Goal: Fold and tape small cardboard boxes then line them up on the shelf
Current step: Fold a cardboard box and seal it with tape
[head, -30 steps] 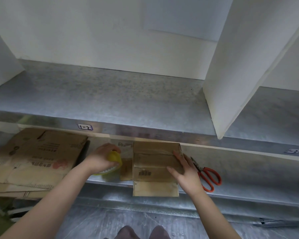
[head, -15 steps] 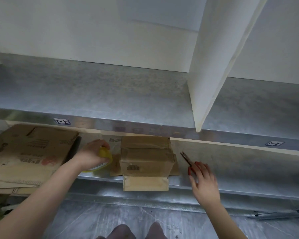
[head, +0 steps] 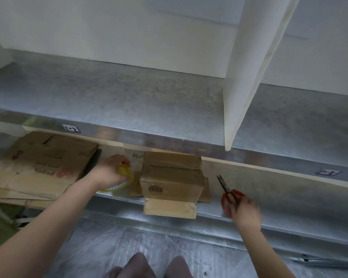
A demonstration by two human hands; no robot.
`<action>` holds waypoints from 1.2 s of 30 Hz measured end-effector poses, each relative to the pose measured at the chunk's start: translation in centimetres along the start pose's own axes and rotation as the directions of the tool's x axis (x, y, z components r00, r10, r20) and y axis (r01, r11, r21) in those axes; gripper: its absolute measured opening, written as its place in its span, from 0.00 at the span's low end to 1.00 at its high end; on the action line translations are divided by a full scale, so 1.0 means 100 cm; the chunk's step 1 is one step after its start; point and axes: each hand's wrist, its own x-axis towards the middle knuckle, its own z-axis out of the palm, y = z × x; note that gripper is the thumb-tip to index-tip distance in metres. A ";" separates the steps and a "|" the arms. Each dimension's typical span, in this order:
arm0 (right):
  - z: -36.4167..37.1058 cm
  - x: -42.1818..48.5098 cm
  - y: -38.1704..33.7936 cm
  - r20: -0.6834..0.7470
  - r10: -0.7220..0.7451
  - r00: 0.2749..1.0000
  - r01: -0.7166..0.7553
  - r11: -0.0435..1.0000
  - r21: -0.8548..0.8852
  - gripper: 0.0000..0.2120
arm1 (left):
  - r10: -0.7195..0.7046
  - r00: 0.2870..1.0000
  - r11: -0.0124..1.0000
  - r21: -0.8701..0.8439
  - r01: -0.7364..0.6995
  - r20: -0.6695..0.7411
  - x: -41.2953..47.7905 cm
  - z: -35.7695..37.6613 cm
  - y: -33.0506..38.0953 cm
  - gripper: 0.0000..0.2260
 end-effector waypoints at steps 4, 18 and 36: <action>-0.007 0.005 -0.008 0.026 0.024 0.999 -0.022 0.995 -0.101 0.21 | -0.011 1.000 1.000 -0.002 0.011 -0.007 -0.004 0.000 0.000 0.19; -0.035 -0.143 -0.031 -0.293 0.083 0.952 -0.007 0.968 0.250 0.11 | 0.064 0.997 0.997 -0.040 -0.062 0.051 0.003 -0.012 -0.018 0.19; 0.016 -0.242 -0.230 0.193 -0.090 0.977 -0.070 0.719 0.691 0.23 | 0.238 0.963 0.968 -0.118 -0.223 0.125 0.018 -0.017 -0.041 0.22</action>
